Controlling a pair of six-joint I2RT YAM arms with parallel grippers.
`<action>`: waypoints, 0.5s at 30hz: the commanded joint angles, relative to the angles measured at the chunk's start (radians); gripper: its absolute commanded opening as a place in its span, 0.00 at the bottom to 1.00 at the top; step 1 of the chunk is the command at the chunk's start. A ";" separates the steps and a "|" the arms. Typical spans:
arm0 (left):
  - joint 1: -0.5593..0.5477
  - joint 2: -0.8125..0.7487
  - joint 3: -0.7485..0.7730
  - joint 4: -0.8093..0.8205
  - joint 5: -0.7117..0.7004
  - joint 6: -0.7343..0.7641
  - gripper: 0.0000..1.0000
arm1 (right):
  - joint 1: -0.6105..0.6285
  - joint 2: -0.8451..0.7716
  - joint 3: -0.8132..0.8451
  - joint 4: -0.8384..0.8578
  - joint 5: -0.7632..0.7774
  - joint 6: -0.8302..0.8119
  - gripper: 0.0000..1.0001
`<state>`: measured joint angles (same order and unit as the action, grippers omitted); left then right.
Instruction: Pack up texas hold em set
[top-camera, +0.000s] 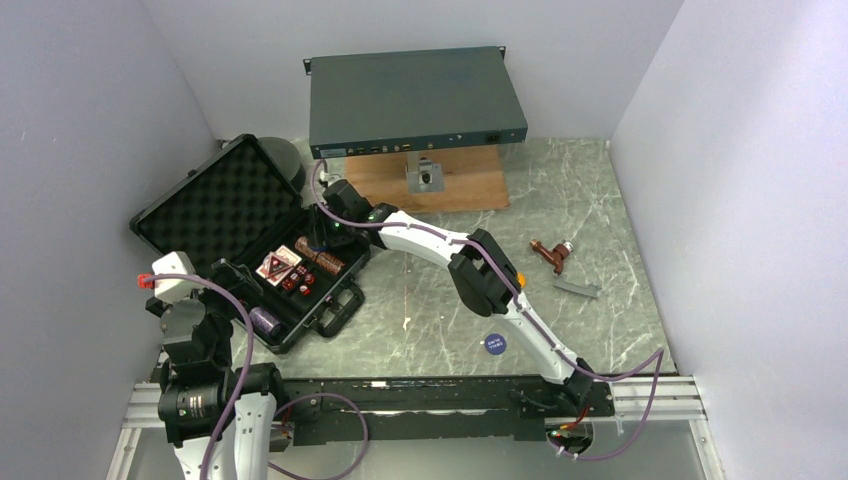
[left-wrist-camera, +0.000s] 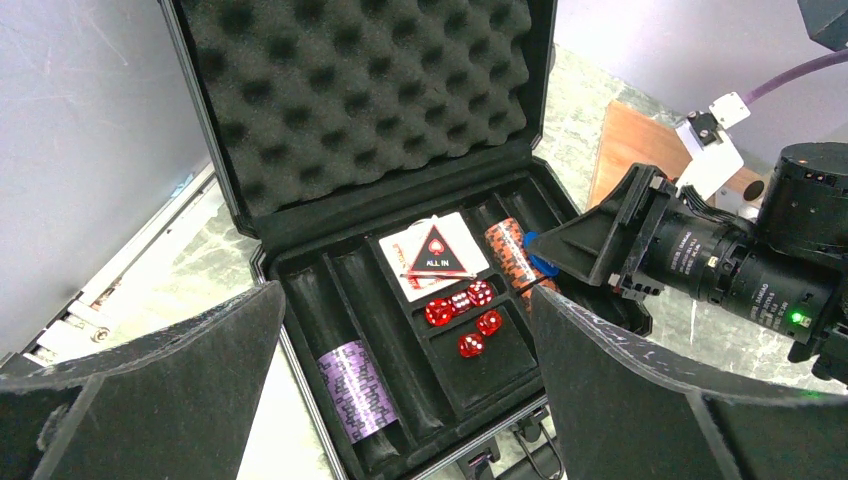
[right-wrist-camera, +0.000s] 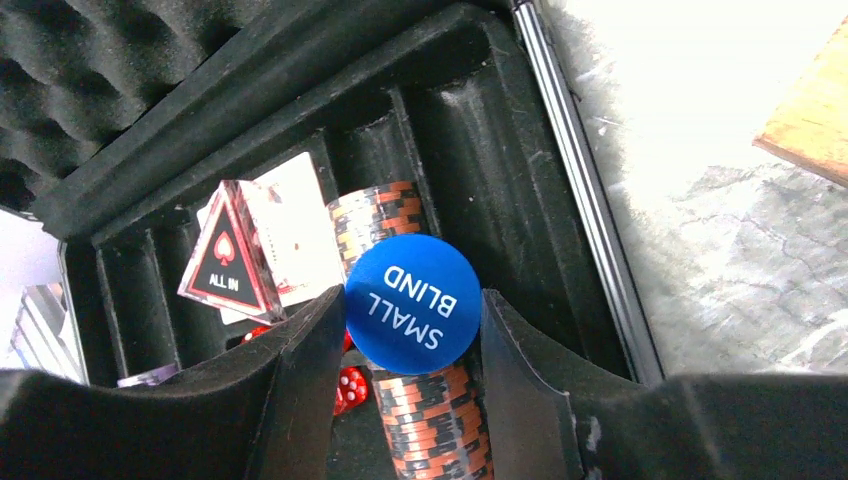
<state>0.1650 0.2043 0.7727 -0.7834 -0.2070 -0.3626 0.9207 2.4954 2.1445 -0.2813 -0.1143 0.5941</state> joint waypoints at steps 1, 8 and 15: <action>0.007 -0.008 0.009 0.037 0.009 -0.002 1.00 | -0.027 0.023 0.065 0.038 -0.010 0.016 0.05; 0.007 -0.001 0.009 0.038 0.012 -0.002 1.00 | -0.039 0.049 0.097 0.074 -0.010 0.024 0.08; 0.006 0.007 0.009 0.036 0.013 -0.001 1.00 | -0.045 0.076 0.121 0.115 -0.017 0.033 0.15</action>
<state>0.1650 0.2047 0.7727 -0.7834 -0.2066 -0.3622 0.8925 2.5725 2.2112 -0.2405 -0.1223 0.6075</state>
